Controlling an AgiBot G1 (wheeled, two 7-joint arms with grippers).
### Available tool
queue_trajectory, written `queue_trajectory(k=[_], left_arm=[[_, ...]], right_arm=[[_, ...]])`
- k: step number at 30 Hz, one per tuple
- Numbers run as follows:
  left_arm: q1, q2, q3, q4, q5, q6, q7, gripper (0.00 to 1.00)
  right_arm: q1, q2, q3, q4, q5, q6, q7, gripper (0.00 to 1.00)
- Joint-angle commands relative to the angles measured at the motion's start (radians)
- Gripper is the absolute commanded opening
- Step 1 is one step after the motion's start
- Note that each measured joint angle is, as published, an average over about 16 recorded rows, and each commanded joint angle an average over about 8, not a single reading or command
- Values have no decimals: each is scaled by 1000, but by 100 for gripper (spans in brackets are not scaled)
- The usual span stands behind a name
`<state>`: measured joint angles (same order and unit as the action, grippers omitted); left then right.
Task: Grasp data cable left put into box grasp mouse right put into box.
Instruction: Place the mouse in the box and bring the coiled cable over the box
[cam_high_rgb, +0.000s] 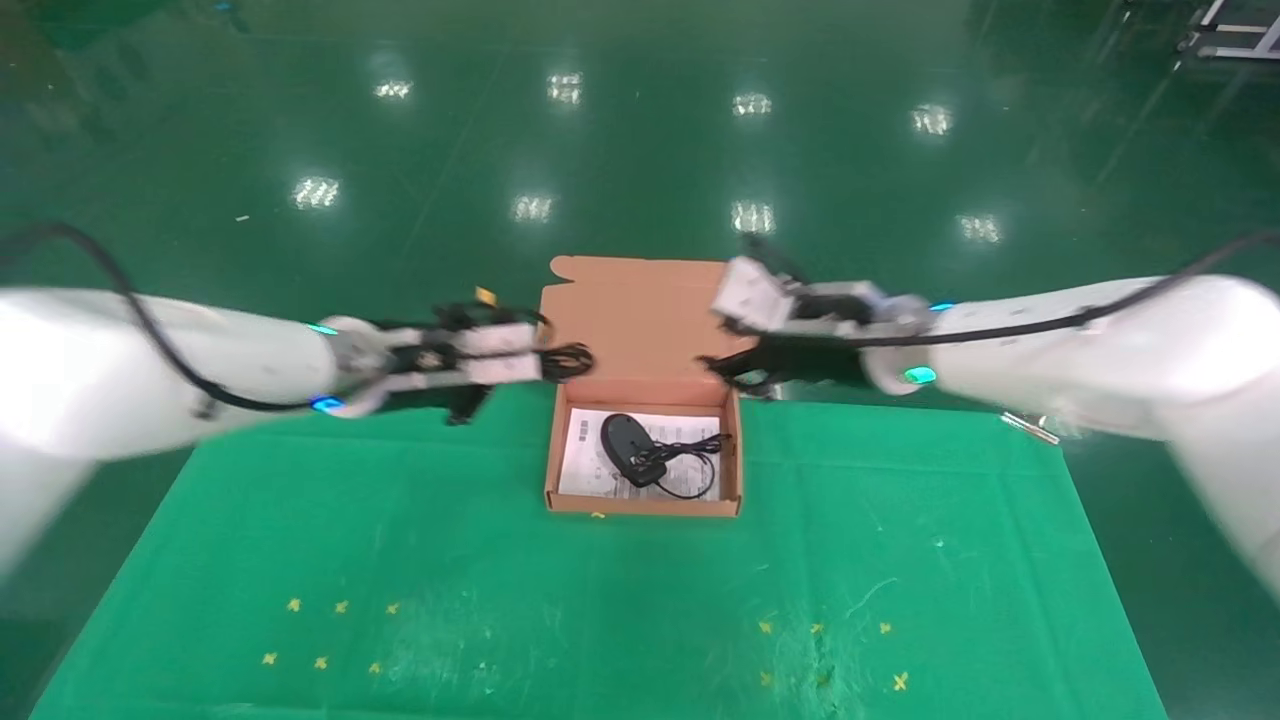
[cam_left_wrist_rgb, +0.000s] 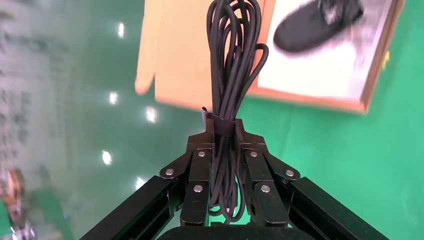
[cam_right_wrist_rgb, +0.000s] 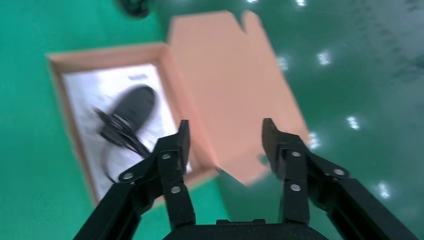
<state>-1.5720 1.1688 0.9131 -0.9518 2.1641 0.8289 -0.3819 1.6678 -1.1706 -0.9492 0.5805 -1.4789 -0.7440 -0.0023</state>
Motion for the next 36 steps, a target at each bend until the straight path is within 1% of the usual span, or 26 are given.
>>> queue_trajectory(k=[1,8,13,14,18,21,22,36], left_arm=[[22,32,8,33,-11,-48,42,0],[40,160,25,203,-116,-145,233,0],[42,194,52,255,-222,-187,348,0],[42,196,59,260,-241,-192,363,10],[37,202,86,286,-295,-210,389,60],[34,205,97,301,-313,-215,393,98],[33,206,100,304,-317,-216,393,100],[32,198,92,290,-305,-211,392,100]], right_arm=[[5,36,2,22,-4,2,10,100],[3,170,-10,179,-47,-6,114,100],[-1,249,-19,305,-87,2,209,100],[-2,260,-21,325,-95,4,225,100],[-8,291,-27,386,-120,14,274,100],[-9,300,-30,405,-130,17,288,100],[-9,302,-31,409,-132,18,291,100],[-10,294,-30,394,-126,18,282,100]])
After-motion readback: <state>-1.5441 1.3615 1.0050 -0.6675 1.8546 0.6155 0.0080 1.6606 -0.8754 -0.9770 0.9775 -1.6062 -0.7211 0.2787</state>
